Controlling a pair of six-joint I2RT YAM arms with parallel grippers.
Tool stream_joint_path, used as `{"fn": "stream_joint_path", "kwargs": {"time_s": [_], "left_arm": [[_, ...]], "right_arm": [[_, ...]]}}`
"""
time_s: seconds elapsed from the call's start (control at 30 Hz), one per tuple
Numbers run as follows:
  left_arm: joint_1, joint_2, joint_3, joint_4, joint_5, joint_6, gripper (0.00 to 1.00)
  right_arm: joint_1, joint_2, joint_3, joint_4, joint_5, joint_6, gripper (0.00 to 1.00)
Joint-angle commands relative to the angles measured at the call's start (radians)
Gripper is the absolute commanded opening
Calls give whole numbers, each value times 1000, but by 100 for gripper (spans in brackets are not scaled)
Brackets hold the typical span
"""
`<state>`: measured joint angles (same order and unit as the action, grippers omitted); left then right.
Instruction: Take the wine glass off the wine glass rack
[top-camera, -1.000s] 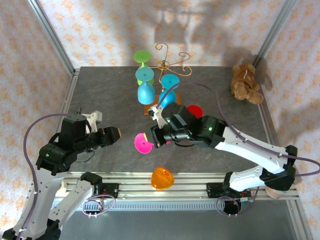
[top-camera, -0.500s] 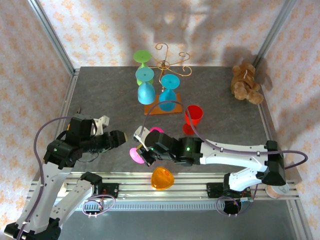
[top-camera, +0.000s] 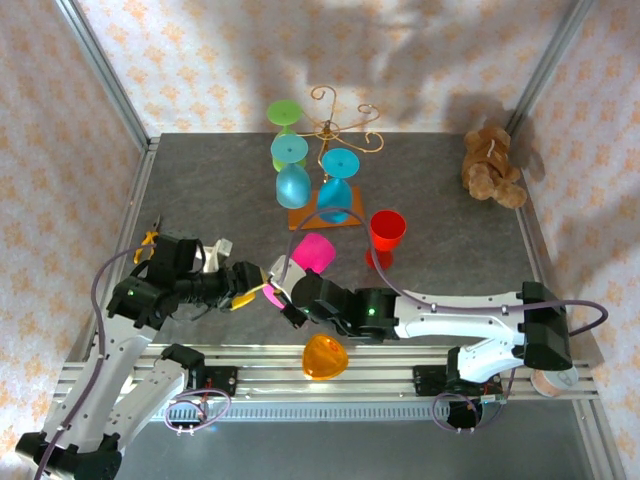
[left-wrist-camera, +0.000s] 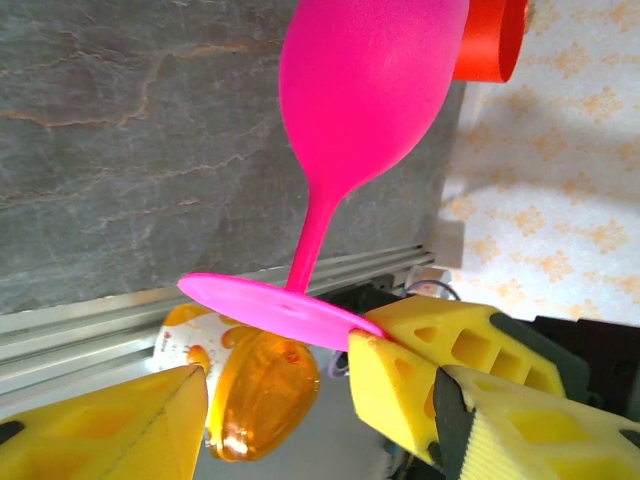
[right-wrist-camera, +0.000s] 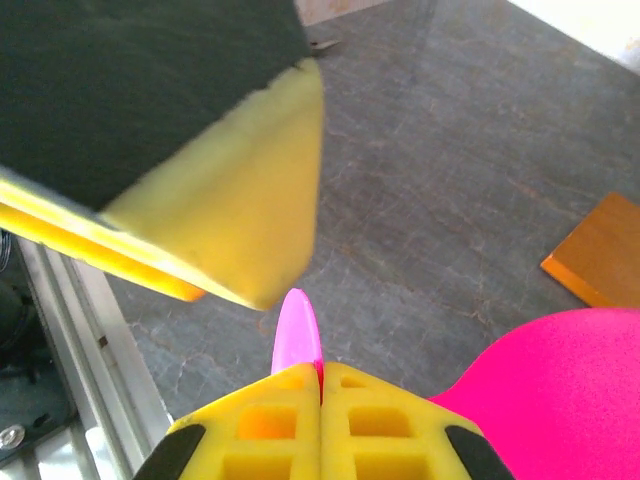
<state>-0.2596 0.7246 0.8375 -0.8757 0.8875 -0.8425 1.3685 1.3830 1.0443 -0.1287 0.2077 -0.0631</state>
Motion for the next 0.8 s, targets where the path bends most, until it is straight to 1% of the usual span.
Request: {"fn": "stream_joint_path", "kwargs": {"time_s": [0.0, 0.13, 0.47, 0.7, 0.77], "left_arm": [[6, -1, -16, 106, 53, -86, 61], [5, 1, -38, 165, 68, -150, 59], [6, 16, -72, 218, 61, -211, 51], [6, 20, -87, 233, 51, -216, 49], [6, 21, -96, 244, 48, -220, 47]], "right_arm": [[14, -1, -18, 98, 93, -46, 0], [15, 9, -27, 129, 93, -52, 0], [47, 44, -18, 174, 136, -111, 0], [60, 22, -36, 199, 167, -133, 0], [61, 15, -37, 201, 172, -135, 0]]}}
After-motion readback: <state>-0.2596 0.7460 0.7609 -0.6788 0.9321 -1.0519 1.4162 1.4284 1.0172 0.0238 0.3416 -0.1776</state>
